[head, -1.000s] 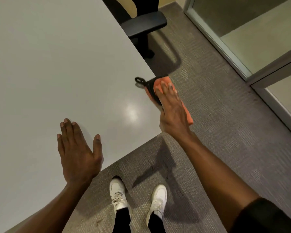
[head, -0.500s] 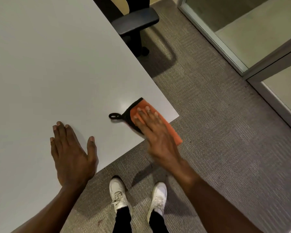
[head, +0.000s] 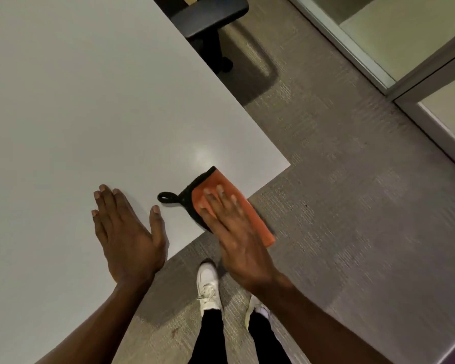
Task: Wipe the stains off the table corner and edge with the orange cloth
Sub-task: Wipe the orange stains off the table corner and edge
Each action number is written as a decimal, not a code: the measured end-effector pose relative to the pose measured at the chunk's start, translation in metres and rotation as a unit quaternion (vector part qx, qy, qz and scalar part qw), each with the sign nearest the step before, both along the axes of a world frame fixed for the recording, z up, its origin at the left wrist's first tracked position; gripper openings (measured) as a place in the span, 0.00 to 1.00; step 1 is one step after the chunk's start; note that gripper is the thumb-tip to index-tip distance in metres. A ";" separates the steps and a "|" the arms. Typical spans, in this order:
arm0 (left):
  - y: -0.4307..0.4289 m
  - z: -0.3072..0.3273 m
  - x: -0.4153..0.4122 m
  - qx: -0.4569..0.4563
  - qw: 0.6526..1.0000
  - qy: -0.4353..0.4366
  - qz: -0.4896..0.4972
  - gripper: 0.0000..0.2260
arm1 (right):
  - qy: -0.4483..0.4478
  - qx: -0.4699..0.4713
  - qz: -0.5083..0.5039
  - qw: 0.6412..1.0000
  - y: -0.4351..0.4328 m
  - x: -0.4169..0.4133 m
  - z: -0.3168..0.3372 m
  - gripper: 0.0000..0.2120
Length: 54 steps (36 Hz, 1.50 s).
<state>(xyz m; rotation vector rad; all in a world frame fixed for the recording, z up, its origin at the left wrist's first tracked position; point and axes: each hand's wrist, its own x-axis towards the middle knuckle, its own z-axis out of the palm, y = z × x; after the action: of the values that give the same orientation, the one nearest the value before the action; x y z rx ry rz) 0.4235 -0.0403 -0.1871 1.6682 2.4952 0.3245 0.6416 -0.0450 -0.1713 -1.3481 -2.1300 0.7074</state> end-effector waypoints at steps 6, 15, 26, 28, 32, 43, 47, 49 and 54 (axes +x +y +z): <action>0.000 -0.002 -0.001 -0.003 1.000 0.000 -0.005 0.39 | 0.008 0.029 -0.123 0.992 0.044 0.034 -0.005 0.32; -0.001 -0.003 -0.002 -0.012 1.000 0.008 -0.005 0.39 | 0.056 0.015 -0.343 0.938 0.037 -0.007 -0.007 0.37; -0.001 -0.004 -0.002 0.001 1.000 0.021 -0.015 0.39 | 0.288 -0.086 -0.458 0.837 -0.037 -0.111 0.009 0.27; -0.001 -0.005 -0.003 0.002 1.000 0.024 -0.016 0.39 | 0.319 -0.090 -0.489 0.807 -0.028 -0.108 0.011 0.29; -0.003 -0.008 -0.003 0.001 1.000 0.020 -0.017 0.39 | 0.341 -0.094 -0.512 0.783 -0.011 -0.091 0.014 0.31; -0.004 -0.001 0.002 -0.003 1.000 0.006 -0.017 0.42 | 0.363 -0.076 -0.514 0.773 -0.026 -0.109 0.027 0.32; -0.003 -0.004 0.000 0.002 1.000 0.019 -0.022 0.41 | 0.371 -0.070 -0.510 0.773 -0.026 -0.101 0.021 0.31; -0.003 -0.007 -0.001 0.000 0.999 0.026 -0.021 0.41 | 0.367 -0.063 -0.506 0.778 -0.015 -0.089 0.019 0.33; -0.002 -0.008 -0.003 -0.001 1.000 0.025 -0.017 0.40 | 0.359 -0.060 -0.515 0.776 0.001 -0.072 0.020 0.35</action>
<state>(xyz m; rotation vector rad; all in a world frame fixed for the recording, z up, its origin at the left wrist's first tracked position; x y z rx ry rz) 0.4201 -0.0423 -0.1955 1.7367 2.4995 0.2803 0.5696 -0.0442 -0.1512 -1.6607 -0.5723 0.6870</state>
